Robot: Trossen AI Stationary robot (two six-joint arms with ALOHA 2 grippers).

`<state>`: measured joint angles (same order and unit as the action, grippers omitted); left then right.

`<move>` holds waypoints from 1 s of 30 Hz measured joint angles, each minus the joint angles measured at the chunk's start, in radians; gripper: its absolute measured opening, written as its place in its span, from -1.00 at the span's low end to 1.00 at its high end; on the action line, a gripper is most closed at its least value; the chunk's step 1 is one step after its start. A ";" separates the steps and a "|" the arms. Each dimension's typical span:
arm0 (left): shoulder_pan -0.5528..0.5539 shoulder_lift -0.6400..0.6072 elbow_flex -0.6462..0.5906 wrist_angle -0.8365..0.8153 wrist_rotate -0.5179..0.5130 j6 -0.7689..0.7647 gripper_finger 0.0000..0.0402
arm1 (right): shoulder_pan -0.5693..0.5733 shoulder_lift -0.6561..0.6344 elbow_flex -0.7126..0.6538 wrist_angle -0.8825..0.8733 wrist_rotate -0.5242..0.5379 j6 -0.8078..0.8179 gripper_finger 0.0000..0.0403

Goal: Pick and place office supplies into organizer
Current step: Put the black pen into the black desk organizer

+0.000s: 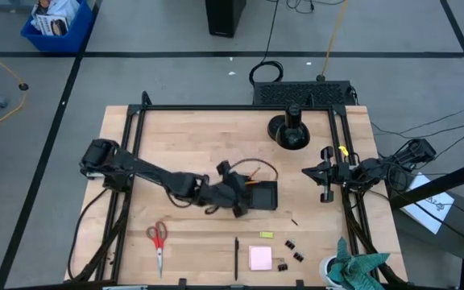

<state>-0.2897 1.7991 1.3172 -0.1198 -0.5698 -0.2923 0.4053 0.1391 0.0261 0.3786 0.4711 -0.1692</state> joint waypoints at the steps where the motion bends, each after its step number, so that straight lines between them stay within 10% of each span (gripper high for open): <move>1: -0.021 0.019 0.061 -0.093 0.009 -0.067 -0.21 | 0.000 0.001 0.000 0.002 0.000 0.000 -0.98; 11: -0.228 0.280 0.364 -0.443 0.100 -0.607 -0.60 | 0.000 0.007 0.000 0.000 -0.001 0.026 -0.98; 30: -0.282 0.483 0.521 -0.626 0.230 -0.948 -0.86 | 0.000 0.008 0.000 -0.002 -0.001 0.053 -0.98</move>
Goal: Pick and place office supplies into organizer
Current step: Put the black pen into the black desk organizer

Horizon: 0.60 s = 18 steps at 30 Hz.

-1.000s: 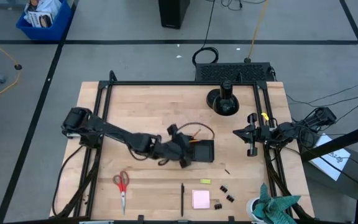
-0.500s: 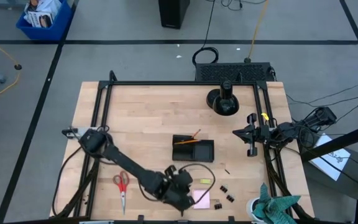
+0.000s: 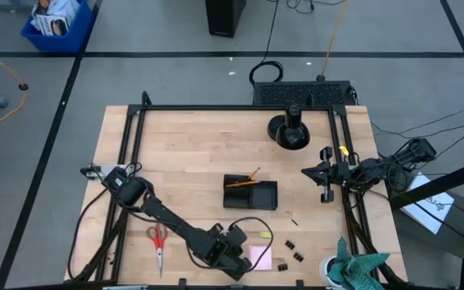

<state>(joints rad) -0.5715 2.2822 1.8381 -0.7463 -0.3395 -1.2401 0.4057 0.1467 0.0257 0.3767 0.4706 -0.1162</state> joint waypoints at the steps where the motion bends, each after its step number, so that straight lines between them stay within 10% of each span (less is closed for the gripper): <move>1: 0.002 0.000 0.000 0.001 0.011 -0.015 -0.82 | 0.000 0.000 0.000 0.000 0.000 0.000 -0.98; 18: 0.064 0.008 0.000 -0.074 0.236 -0.055 0.18 | 0.000 0.000 0.000 -0.005 0.000 0.000 -0.98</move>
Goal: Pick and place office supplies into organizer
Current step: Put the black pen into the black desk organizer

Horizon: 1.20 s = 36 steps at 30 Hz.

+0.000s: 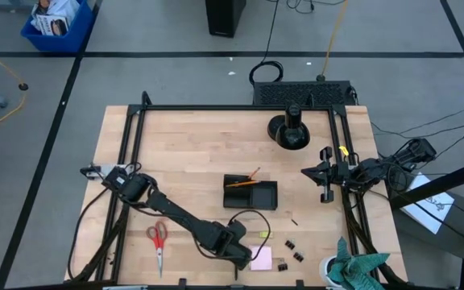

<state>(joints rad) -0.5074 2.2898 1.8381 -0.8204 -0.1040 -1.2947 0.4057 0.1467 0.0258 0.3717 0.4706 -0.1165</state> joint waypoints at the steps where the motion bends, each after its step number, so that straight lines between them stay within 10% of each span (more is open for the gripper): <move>1: 0.002 0.000 0.000 0.003 0.000 -0.003 0.21 | 0.000 0.000 0.000 0.000 0.000 -0.001 -0.98; 21: 0.012 0.077 0.005 0.059 0.034 0.102 0.25 | 0.000 0.012 0.000 -0.004 0.001 -0.007 -0.98; 36: -0.030 0.077 0.005 -0.133 0.038 0.275 -0.53 | 0.000 0.014 0.000 -0.002 0.001 -0.007 -0.98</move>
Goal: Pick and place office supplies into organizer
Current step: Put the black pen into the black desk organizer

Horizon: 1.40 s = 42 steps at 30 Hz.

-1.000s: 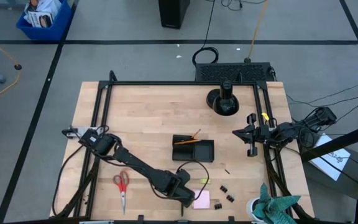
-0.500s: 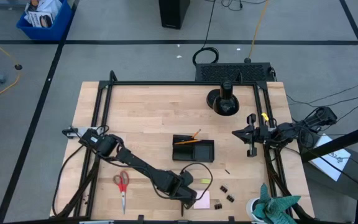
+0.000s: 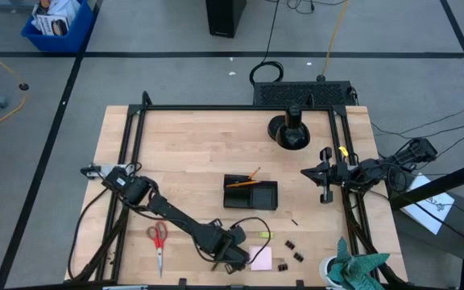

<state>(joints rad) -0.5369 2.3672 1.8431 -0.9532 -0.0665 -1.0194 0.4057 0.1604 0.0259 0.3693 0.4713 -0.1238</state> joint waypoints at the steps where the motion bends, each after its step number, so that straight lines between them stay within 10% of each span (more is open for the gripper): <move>1: -0.003 0.000 0.000 0.000 -0.002 0.022 -0.58 | 0.000 0.000 0.000 0.000 0.000 0.000 -0.98; 15: -0.027 -0.002 0.000 -0.069 0.011 0.292 -0.64 | 0.000 0.000 0.000 -0.006 0.000 0.000 -0.98; 42: 0.001 -0.041 -0.007 -0.018 0.006 0.083 -0.15 | 0.000 0.000 0.000 -0.002 0.004 0.000 -0.98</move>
<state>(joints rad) -0.5363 2.3260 1.8362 -0.9713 -0.0600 -0.9367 0.4057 0.1600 0.0261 0.3671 0.4751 -0.1238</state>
